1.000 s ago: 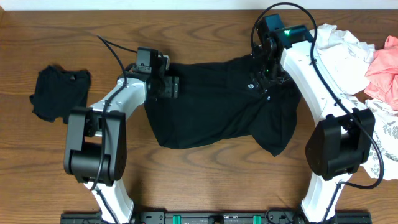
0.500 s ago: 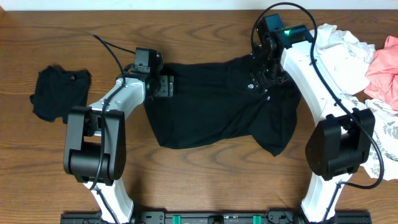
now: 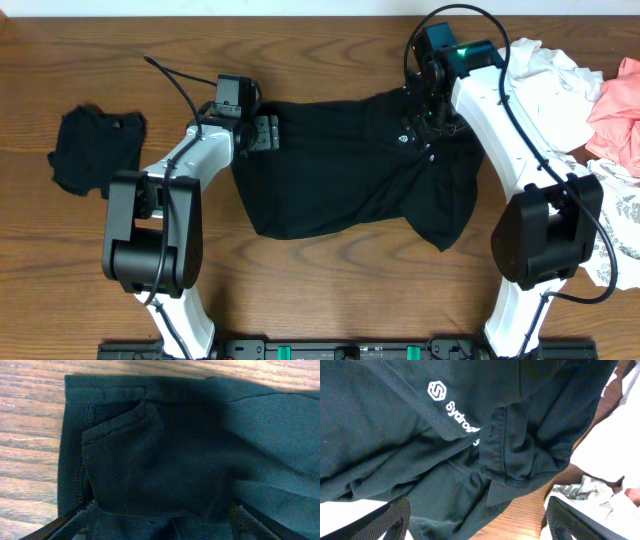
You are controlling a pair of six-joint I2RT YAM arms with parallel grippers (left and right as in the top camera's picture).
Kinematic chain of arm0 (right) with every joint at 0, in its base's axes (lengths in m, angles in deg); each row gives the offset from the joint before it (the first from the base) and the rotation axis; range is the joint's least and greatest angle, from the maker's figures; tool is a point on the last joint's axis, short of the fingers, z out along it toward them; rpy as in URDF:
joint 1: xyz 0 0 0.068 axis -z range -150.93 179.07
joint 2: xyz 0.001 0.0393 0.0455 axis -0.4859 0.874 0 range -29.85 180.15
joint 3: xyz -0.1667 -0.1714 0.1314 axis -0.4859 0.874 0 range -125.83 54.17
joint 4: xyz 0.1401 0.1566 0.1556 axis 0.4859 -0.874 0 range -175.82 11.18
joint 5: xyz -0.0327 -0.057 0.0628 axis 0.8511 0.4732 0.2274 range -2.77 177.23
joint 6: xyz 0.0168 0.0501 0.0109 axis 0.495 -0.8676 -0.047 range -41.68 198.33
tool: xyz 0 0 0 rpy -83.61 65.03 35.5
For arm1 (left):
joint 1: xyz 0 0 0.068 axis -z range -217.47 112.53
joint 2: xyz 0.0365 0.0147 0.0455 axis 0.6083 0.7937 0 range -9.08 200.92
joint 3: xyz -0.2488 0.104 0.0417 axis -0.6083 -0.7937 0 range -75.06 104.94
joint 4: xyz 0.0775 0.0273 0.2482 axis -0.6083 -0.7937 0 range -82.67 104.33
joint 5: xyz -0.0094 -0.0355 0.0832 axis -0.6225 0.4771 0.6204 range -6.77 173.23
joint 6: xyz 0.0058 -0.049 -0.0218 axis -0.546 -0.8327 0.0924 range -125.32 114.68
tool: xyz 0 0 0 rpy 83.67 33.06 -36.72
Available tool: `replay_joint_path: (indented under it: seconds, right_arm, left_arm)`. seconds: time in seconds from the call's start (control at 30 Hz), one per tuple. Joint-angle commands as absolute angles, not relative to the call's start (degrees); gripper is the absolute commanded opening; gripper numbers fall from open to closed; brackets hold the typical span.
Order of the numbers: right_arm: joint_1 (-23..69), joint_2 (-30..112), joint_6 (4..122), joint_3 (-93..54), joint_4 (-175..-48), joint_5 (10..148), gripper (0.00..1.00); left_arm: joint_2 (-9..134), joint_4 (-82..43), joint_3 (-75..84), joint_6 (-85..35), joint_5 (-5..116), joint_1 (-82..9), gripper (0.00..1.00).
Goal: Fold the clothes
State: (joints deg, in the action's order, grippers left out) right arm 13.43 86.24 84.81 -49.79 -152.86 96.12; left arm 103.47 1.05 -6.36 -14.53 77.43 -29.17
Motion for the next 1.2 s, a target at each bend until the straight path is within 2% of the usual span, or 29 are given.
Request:
replay_joint_path:
  seconds: [0.0,0.23,0.4,0.63,0.87,1.0,1.07,1.13,1.17]
  right_arm:
    - [13.02,85.59,84.15,-49.75,-152.93,96.90,0.85]
    - [13.02,85.59,84.13,-49.75,-152.93,96.88,0.85]
    - [13.02,85.59,84.13,-49.75,-152.95,96.88,0.86]
    - [13.02,85.59,84.13,-49.75,-152.93,96.88,0.86]
    - [13.02,85.59,84.13,-49.75,-152.95,96.88,0.86]
    - [13.02,85.59,84.13,-49.75,-152.95,96.90,0.86]
    - [13.02,85.59,84.13,-49.75,-152.95,96.88,0.86]
    - [13.02,85.59,84.13,-49.75,-152.95,96.88,0.86]
    - [13.02,85.59,84.15,-49.75,-152.95,96.90,0.86]
  left_arm:
    - [105.59,1.18,-6.53,-16.52,77.67,-29.52,0.83]
    - [105.83,1.84,-6.53,-17.31,77.60,-29.52,0.83]
    - [105.83,6.45,-6.53,-19.32,71.31,-29.52,0.83]
    - [105.83,8.90,-6.53,-21.09,70.35,-29.54,0.82]
    - [105.83,10.23,-6.53,-21.07,70.41,-29.59,0.57]
    - [105.83,11.47,-6.53,-21.07,70.44,-29.70,0.52]
    - [105.83,11.74,-6.53,-21.07,71.03,-29.81,0.47]
    - [105.83,11.93,-6.53,-21.07,71.59,-29.91,0.37]
    - [105.79,11.89,-6.53,-21.07,72.18,-29.96,0.25]
